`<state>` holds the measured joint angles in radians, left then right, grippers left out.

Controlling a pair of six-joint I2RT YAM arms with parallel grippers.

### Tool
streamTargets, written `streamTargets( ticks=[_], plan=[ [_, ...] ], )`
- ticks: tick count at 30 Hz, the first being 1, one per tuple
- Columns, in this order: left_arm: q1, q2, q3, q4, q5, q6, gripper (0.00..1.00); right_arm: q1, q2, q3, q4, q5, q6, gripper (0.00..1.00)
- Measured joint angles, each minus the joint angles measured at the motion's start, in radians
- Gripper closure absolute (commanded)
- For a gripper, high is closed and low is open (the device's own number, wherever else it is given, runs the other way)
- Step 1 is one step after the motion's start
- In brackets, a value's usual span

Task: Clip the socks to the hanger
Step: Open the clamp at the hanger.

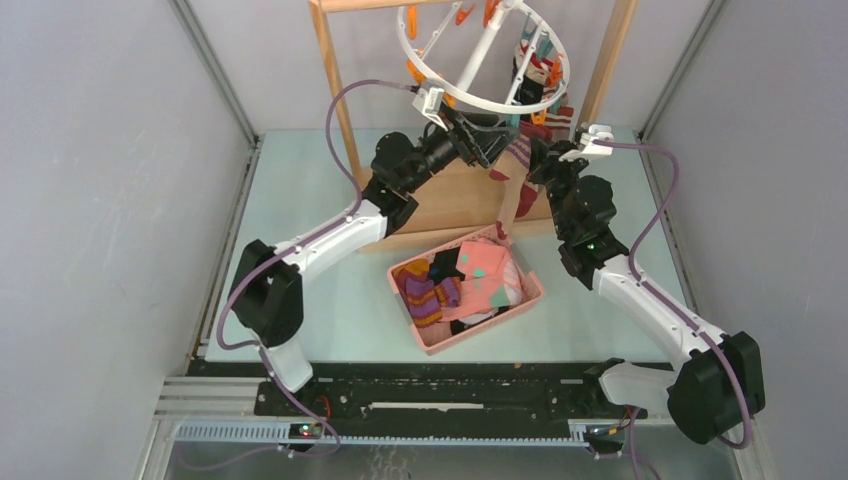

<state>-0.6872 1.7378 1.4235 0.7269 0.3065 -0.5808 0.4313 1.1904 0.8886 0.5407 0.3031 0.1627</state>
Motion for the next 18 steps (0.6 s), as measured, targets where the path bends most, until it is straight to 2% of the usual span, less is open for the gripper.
streamTargets(
  ticks=[18],
  plan=[
    [-0.009,0.051,0.097,-0.056,-0.015,0.005,0.33,-0.005,-0.001,0.000,0.000,-0.003,0.003,1.00]
  ],
)
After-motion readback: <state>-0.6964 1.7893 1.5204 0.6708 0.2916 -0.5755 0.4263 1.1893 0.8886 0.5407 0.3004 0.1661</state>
